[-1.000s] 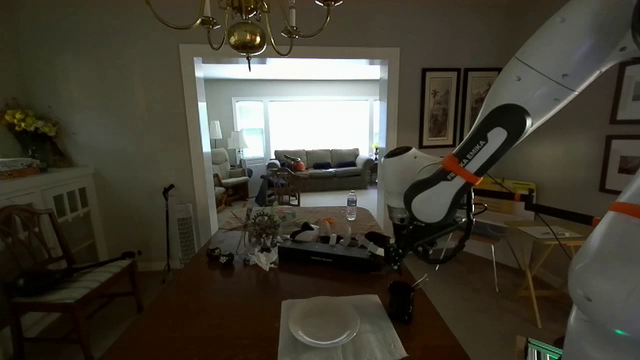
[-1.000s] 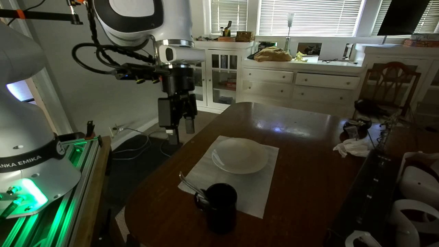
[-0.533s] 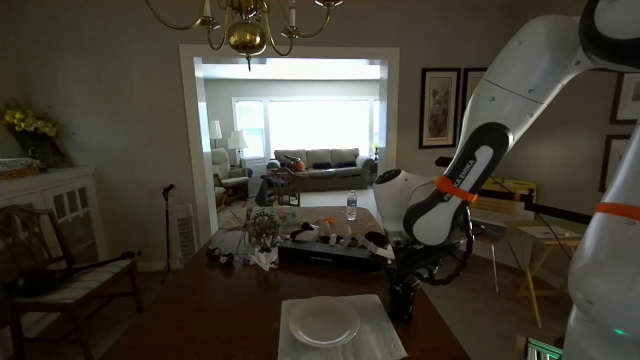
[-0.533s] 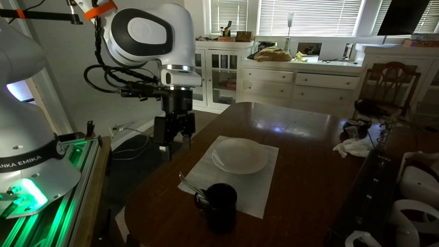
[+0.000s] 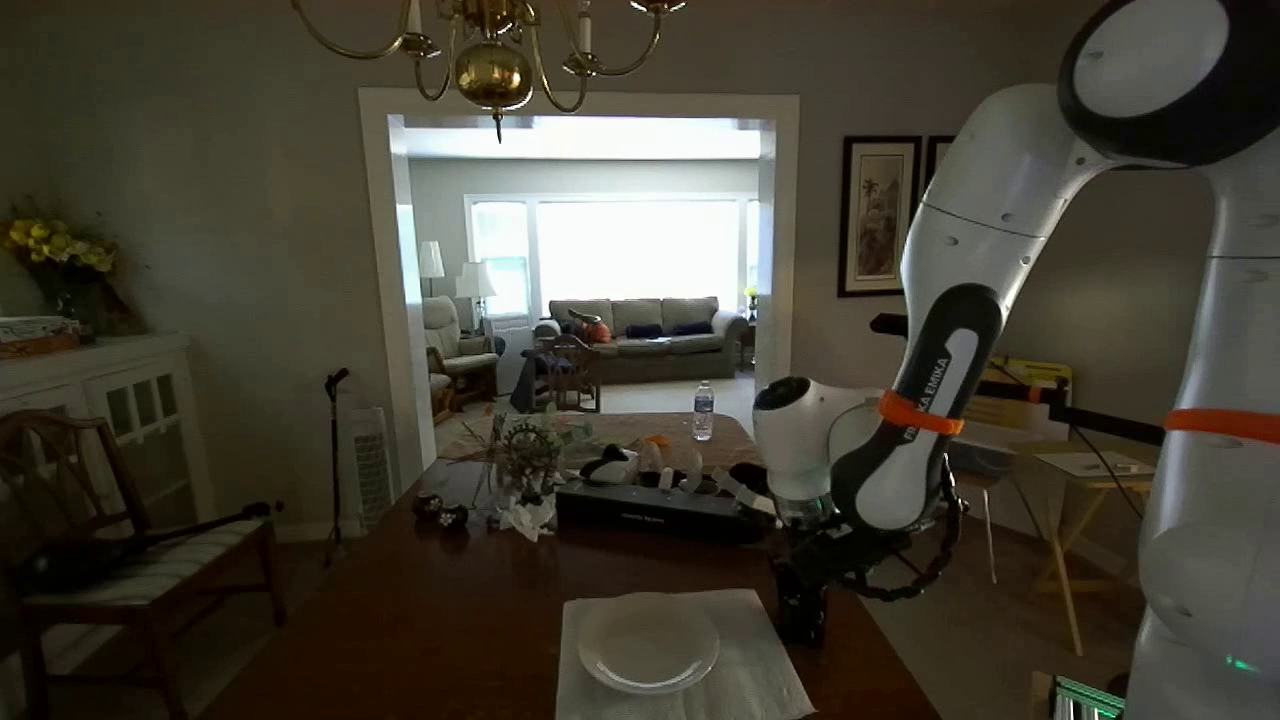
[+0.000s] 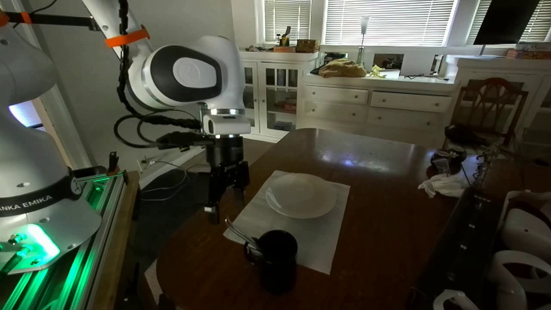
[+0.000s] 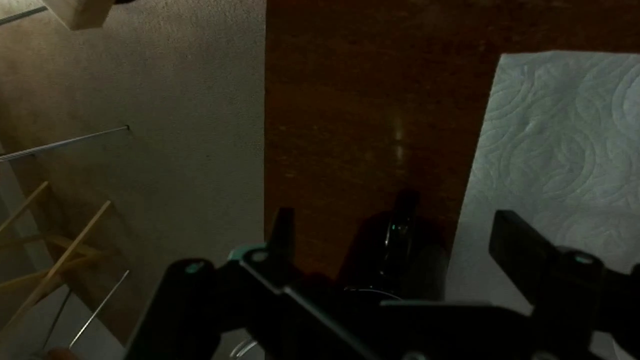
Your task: Put the silver fork in the black mug then place the mug on the white plate.
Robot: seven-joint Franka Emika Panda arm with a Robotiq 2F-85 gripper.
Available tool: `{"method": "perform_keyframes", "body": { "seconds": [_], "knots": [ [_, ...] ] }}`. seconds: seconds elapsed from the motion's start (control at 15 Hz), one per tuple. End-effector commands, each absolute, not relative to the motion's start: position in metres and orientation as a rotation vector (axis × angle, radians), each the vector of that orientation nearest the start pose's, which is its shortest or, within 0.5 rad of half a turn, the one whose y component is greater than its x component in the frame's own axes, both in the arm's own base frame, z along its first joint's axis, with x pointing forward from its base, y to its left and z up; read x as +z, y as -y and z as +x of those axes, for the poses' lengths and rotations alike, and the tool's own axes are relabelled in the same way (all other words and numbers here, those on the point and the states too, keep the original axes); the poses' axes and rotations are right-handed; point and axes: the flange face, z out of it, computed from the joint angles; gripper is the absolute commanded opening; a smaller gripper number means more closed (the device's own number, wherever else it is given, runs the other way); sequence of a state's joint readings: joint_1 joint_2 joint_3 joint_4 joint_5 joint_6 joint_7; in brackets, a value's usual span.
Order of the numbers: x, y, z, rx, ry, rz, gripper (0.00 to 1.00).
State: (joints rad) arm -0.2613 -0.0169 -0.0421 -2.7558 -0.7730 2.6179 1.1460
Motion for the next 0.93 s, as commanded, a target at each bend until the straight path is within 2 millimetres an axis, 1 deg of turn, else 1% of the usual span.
{"method": "perform_keyframes", "body": {
  "seconds": [0.0,0.07,0.13,0.27,0.4,0.6,0.87],
  "knots": [
    [0.1904,0.1078,0.353,-0.187,-1.292,-3.21,1.0],
    [0.1866,0.1119,0.3498,-0.209,-1.286,-3.2,1.0],
    [0.1965,0.1081,0.3548,-0.17,-1.276,-3.231,1.0],
    [0.1906,0.1134,0.3511,-0.185,-1.28,-3.218,1.0],
    [0.1894,0.1139,0.3508,-0.183,-1.28,-3.217,1.0],
    [0.1902,0.1159,0.3556,-0.231,-1.28,-3.234,1.0],
    [0.1887,0.1167,0.3591,-0.293,-1.235,-3.268,1.0]
  ]
}}
